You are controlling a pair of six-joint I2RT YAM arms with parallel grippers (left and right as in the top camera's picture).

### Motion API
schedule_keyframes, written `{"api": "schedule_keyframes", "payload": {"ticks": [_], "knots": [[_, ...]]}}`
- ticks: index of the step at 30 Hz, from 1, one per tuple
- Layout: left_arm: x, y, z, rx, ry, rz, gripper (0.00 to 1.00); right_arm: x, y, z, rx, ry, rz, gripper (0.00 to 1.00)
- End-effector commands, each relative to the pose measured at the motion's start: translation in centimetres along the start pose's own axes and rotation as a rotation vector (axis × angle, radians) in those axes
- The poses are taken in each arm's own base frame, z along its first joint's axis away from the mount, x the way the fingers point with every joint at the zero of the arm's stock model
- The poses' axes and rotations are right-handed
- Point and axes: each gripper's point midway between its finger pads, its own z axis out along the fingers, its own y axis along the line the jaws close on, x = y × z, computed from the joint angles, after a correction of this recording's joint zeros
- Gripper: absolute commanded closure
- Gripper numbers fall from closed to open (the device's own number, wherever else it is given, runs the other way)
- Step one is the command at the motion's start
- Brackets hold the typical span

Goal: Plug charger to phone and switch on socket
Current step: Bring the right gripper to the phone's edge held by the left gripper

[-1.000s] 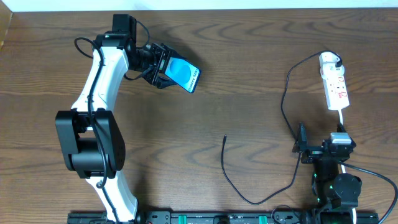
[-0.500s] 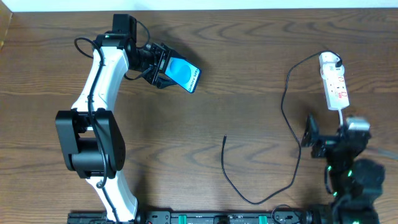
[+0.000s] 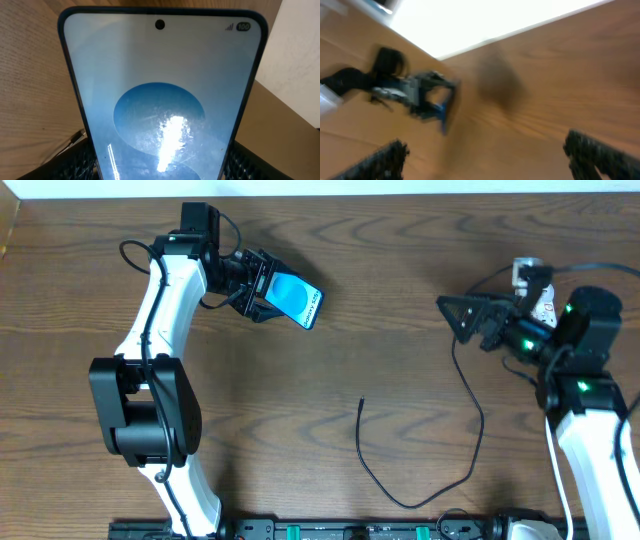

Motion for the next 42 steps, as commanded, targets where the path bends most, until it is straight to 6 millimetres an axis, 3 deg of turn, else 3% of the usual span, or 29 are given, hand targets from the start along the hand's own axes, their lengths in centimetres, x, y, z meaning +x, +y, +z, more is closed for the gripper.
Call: {"api": "schedule_keyframes", "payload": {"ticks": [1,6,10,16,37,42], "knots": [[0.8,-1.2,-1.1,0.034,-0.003,0.040,0.93,0.9,2.1,1.5,-0.185,0.112,0.225,0.01],[1.6,-1.4,-0.5,0.025,0.010,0.054,0.93,2.5,2.8,4.9,-0.245,0.167,0.185,0.02],[2.5,-1.8,0.4,0.022,0.023,0.079,0.93,4.7,2.5,7.5,-0.194,0.208,0.216,0.09],[3.9,-2.6,1.7,0.023,0.041,0.122,0.93,7.3,2.0,10.2,-0.127,0.241,0.223,0.07],[7.2,-3.5,4.9,-0.014,0.056,0.139,0.93,9.2,2.1,12.3,-0.031,0.228,0.127,0.06],[8.1,-3.7,5.5,-0.018,0.066,0.124,0.93,9.7,0.3,12.3,0.071,0.217,0.118,0.07]]}}
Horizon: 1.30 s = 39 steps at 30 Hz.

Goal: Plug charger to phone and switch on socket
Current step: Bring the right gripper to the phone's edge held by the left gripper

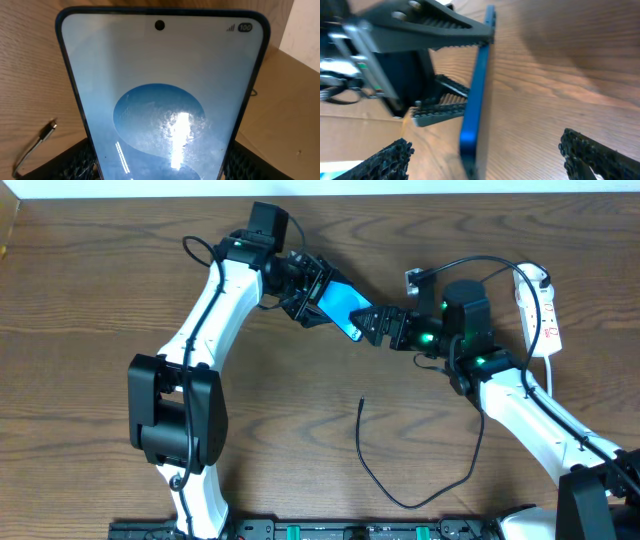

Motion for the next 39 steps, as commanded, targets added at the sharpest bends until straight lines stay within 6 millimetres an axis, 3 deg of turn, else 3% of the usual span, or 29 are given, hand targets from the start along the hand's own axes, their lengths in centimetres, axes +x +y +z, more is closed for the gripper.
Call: {"api": "schedule_keyframes", "payload": {"ticks": [1,18,34,39], "knots": [[1.0,-1.4,-0.9,0.034,-0.003,0.003,0.92,-0.8,-1.2,0.2,0.084,-0.043,-0.034,0.07],[3.9,-2.7,1.5,0.033,0.034,0.083,0.93,-0.7,-1.4,0.4,0.115,-0.059,-0.056,0.19],[4.4,-3.0,1.8,0.036,0.040,0.087,0.92,-0.8,-1.4,0.4,0.117,-0.060,-0.056,0.52],[4.4,-3.0,1.8,0.036,0.040,0.087,0.93,-0.8,-1.4,0.4,0.119,-0.061,-0.057,0.57]]}}
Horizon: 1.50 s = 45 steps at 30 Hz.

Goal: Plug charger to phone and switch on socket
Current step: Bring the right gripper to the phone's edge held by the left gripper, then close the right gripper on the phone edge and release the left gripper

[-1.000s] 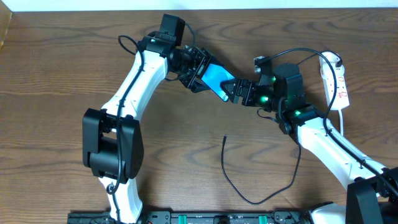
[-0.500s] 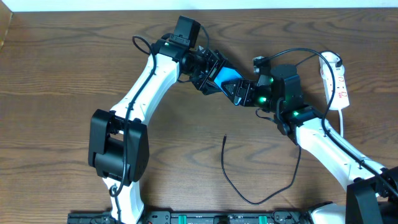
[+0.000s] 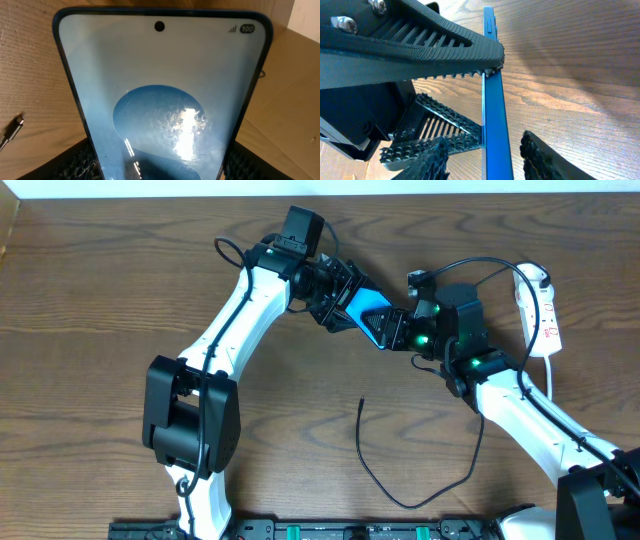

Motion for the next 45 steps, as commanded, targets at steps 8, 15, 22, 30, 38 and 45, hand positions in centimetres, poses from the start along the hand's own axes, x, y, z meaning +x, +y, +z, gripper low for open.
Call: {"api": "schedule_keyframes", "payload": {"ticks": [8,15,22,30,38,45], "knots": [[0.84,-1.36,-1.11,0.036,-0.001,0.023,0.93,-0.33,0.34,0.14,-0.003,-0.006,-0.014,0.64],[0.84,-1.36,-1.11,0.036,-0.001,0.023,0.93,-0.33,0.34,0.14,-0.003,-0.006,-0.014,0.72],[0.84,-1.36,-1.11,0.036,-0.001,0.023,0.93,-0.32,0.35,0.14,-0.003,-0.005,-0.014,0.77],[0.84,-1.36,-1.11,0.036,-0.001,0.023,0.93,-0.32,0.35,0.14,-0.003,-0.005,-0.014,0.85],[0.84,-1.36,-1.11,0.036,-0.001,0.023,0.76,-0.33,0.34,0.14,-0.003,-0.006,-0.014,0.90],[0.83,-1.35,-1.12,0.036,-0.001,0.023,0.25,-0.32,0.35,0.14,-0.003,-0.005,-0.014,0.95]]}}
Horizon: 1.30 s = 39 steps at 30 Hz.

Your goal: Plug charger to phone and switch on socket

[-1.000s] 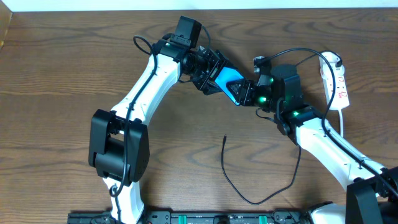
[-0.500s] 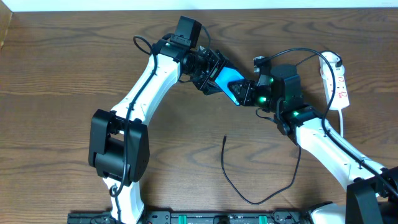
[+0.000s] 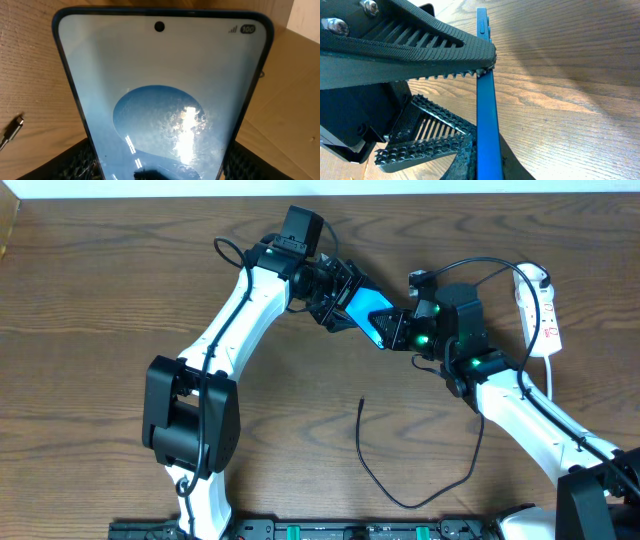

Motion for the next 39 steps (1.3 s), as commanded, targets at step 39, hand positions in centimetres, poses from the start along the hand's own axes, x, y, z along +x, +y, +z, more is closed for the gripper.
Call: {"api": "schedule_keyframes", "payload": {"ticks": [39], "knots": [[-2.6,-4.1,-9.4,0.081,-0.367,0.316,0.11,-4.3,1.0,-2.4,-0.197,0.018,0.880,0.99]]}}
